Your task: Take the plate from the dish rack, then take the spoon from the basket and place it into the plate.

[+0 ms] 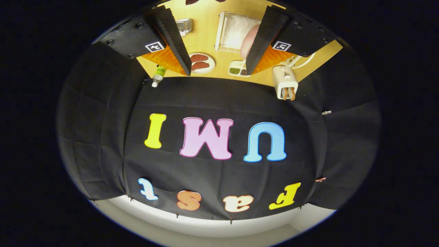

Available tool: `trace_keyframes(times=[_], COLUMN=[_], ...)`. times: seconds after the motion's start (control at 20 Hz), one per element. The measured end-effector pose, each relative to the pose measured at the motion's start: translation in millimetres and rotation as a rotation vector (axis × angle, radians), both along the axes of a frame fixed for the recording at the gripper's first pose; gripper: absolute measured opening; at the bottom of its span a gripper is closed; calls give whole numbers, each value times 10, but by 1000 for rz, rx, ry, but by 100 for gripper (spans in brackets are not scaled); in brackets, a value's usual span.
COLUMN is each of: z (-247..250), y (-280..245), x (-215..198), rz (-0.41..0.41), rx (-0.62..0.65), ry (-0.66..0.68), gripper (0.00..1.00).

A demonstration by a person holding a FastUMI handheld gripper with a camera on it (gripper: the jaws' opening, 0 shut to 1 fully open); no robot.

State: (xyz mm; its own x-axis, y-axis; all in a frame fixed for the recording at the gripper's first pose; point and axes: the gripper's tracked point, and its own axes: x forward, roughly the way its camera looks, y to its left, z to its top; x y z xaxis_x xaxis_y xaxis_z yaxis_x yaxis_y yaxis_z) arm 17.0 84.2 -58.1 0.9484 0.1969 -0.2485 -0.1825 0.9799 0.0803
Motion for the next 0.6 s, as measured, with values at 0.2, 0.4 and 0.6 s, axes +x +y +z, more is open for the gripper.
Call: trace_keyframes(times=[0.2,0.4,0.6], z=[-525,-949,-1354], y=[311,611,802], x=[143,264,383], rz=[35,47,20], rx=[-21,-30,-36], ry=[176,315,440], gripper=[98,97,86])
